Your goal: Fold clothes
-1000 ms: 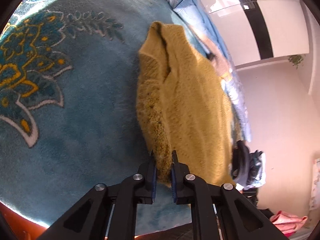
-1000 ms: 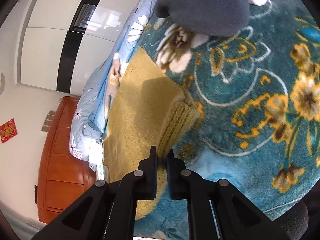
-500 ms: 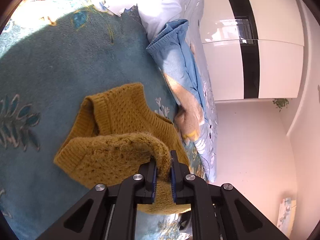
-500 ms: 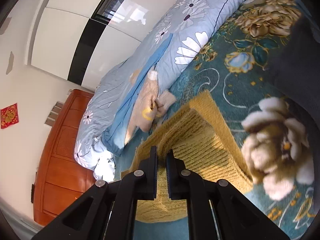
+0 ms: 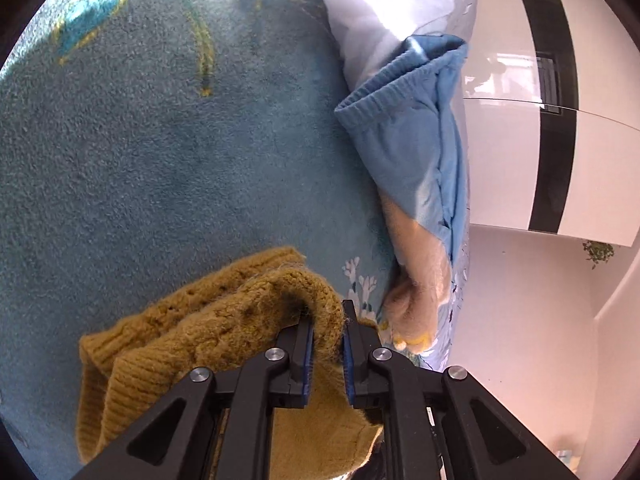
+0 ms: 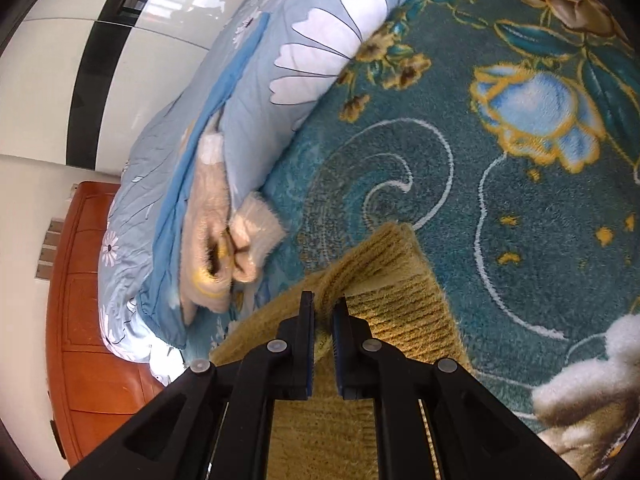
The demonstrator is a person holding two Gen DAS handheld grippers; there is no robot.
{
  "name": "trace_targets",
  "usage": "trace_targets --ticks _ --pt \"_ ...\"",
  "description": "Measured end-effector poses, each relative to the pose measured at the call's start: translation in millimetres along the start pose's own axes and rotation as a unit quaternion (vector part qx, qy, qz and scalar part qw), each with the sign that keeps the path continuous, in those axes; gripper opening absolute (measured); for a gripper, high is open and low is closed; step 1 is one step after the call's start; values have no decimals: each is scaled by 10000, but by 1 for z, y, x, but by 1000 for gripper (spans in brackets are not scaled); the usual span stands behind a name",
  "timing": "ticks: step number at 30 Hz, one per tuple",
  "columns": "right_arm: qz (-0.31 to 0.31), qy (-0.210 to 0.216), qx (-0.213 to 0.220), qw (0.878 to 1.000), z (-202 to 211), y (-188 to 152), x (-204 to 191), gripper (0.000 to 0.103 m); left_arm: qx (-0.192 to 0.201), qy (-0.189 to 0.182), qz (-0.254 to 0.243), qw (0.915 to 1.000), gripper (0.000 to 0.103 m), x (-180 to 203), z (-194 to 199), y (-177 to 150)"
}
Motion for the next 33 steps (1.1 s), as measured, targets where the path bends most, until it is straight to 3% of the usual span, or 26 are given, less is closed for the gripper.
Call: trace_targets --ticks 2,4,5,7,8,9,14,18,20,22,27,33 --pt "-22 25 -20 10000 -4 2 4 9 -5 -12 48 10000 17 -4 -5 1" --pt "47 15 -43 10000 -6 5 3 10 40 -173 56 9998 32 -4 -5 2" --pt "136 3 -47 9999 -6 6 0 14 93 -308 59 9995 37 -3 -3 2" --pt "347 -6 -19 9994 -5 8 -8 26 239 -537 -27 9983 61 3 4 1" --pt "445 -15 21 9990 -3 8 -12 36 291 -552 -118 9980 63 7 8 0" --pt "509 -22 51 9987 -1 8 -16 41 332 -528 -222 9978 64 12 11 -1" --pt "856 -14 167 9962 24 -6 -36 42 582 -302 -803 9946 64 26 41 -23" --pt "1267 -135 335 9913 61 -38 -46 48 1362 705 -1202 9808 67 5 77 -59" --pt "1405 -328 381 9888 80 -64 -41 48 1682 1182 -1171 9716 68 -21 88 -73" --pt "1475 -540 401 9868 95 -92 -33 48 1775 1392 -970 9694 68 -49 90 -84" --pt "1023 -589 326 9925 106 -140 4 48 1189 892 -298 9884 68 -100 68 -96" --pt "179 -314 579 9977 97 -149 40 48 1234 305 -112 9918 68 -97 51 -97"
Point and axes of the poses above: each gripper's, at about its wrist camera, not at the fingertips, and z roughly against the way its jaws point, x to its right, y to its top, the point moved 1 cm from there along -z, roughly the way its jaws point, and after that the axes turned 13 degrees about y, right-handed, at the moved point
